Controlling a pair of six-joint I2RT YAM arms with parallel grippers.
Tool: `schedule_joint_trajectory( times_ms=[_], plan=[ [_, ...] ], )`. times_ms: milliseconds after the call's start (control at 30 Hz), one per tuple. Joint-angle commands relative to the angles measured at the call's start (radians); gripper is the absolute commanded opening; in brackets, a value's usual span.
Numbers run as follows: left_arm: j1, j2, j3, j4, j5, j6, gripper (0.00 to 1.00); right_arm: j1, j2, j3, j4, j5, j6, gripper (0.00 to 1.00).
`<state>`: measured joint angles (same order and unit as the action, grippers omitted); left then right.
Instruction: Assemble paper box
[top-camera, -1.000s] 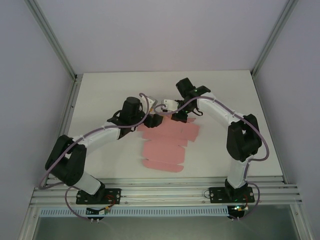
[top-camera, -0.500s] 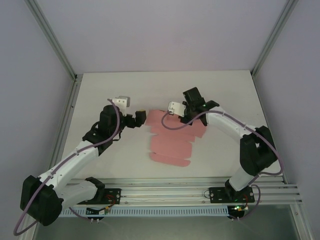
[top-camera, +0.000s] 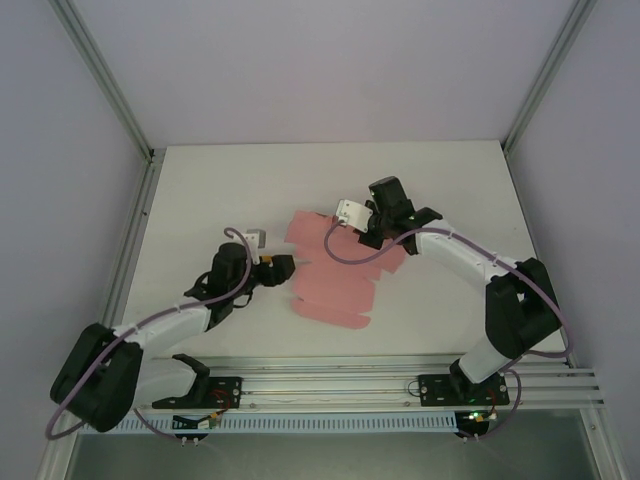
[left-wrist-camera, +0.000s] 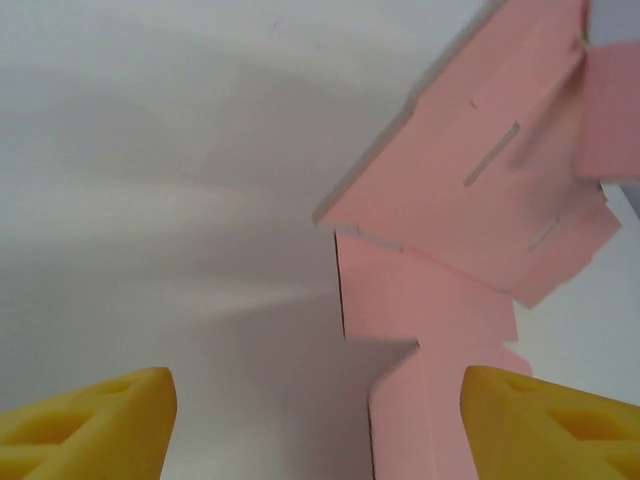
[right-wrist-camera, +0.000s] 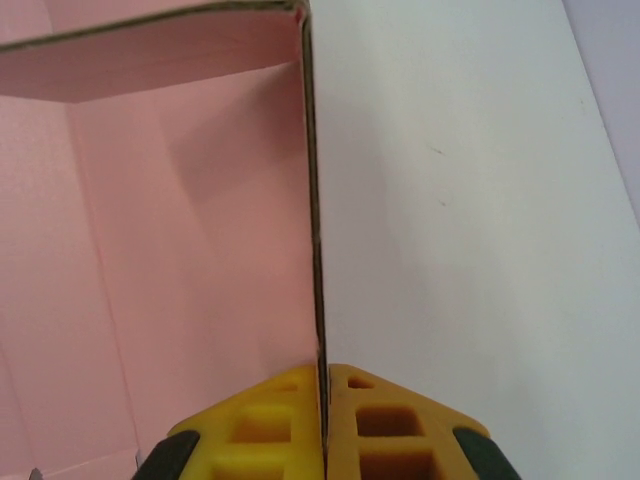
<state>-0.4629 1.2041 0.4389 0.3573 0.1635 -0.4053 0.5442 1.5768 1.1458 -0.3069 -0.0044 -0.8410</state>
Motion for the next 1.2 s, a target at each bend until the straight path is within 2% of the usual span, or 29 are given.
schedule_joint_trajectory(
  times_ms=[0, 167, 333, 500, 767, 867, 967, 1167],
  plan=[
    [0.014, 0.06, 0.067, -0.011, -0.031, -0.019, 0.72, 0.003, -0.036, -0.006, 0.014, -0.049, 0.033, 0.0],
    [0.018, 0.045, 0.036, -0.015, -0.071, -0.037, 0.69, -0.001, -0.035, 0.002, 0.01, -0.06, 0.048, 0.0],
    [0.033, -0.017, 0.013, -0.112, -0.142, -0.036, 0.69, -0.01, -0.033, 0.002, -0.001, -0.068, 0.056, 0.0],
    [0.033, 0.053, 0.032, -0.132, -0.129, -0.047, 0.64, -0.01, -0.04, -0.003, 0.004, -0.077, 0.059, 0.0],
    [0.033, 0.163, 0.054, 0.085, 0.121, -0.04, 0.69, -0.011, -0.037, -0.001, -0.007, -0.095, 0.059, 0.0],
    [0.033, 0.195, 0.082, 0.09, 0.155, -0.038, 0.69, -0.011, -0.038, -0.006, -0.005, -0.101, 0.066, 0.0],
    [0.033, 0.208, 0.097, 0.087, 0.14, -0.028, 0.69, -0.011, -0.048, -0.015, -0.001, -0.105, 0.068, 0.0],
    [0.033, 0.204, 0.102, 0.049, 0.024, -0.016, 0.69, -0.011, -0.06, -0.021, 0.008, -0.102, 0.068, 0.0]
  ],
)
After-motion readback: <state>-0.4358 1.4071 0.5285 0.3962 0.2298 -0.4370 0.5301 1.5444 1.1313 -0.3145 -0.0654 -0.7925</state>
